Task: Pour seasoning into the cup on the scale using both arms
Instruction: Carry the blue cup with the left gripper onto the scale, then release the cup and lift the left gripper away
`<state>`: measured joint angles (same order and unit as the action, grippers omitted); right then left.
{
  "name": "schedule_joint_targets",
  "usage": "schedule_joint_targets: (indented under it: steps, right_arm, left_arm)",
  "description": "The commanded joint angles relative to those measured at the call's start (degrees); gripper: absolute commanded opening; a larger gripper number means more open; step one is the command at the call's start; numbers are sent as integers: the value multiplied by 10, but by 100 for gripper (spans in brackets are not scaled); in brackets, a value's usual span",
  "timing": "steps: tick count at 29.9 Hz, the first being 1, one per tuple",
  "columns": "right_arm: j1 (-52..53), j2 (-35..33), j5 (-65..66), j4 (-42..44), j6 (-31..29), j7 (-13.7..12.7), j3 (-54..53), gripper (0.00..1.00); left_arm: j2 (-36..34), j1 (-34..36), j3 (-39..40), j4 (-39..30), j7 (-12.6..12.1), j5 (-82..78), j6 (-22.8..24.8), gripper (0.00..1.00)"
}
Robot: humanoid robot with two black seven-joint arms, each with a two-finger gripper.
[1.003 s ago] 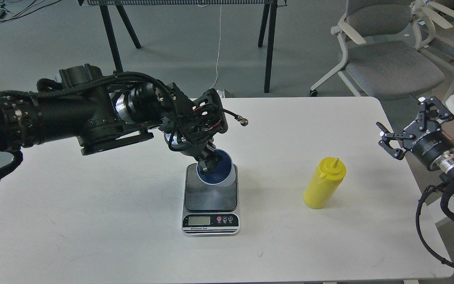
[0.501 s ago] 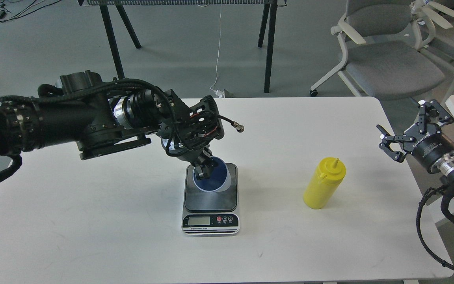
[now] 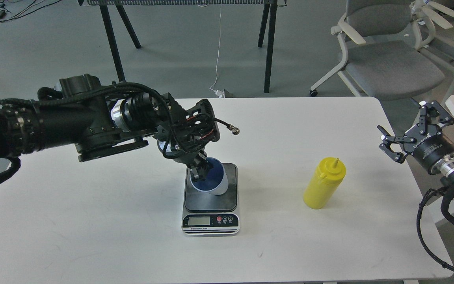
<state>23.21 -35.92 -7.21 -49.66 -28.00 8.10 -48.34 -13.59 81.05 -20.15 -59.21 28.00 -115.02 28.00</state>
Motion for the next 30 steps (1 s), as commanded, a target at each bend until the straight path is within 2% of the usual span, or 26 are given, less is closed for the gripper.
schedule_joint_targets:
  steps: [1, 22, 30]
  right_arm:
    - [-1, 0, 0, 0, 0, 2, 0, 98]
    - [-2, 1, 0, -1, 0, 4, 0, 98]
    - [-2, 1, 0, -2, 0, 4, -1, 98]
  left_arm:
    - [1, 4, 1, 1, 0, 3, 0, 14]
    - [1, 19, 12, 1, 0, 14, 0, 35]
    - [-5, 39, 12, 1, 0, 62, 0, 53]
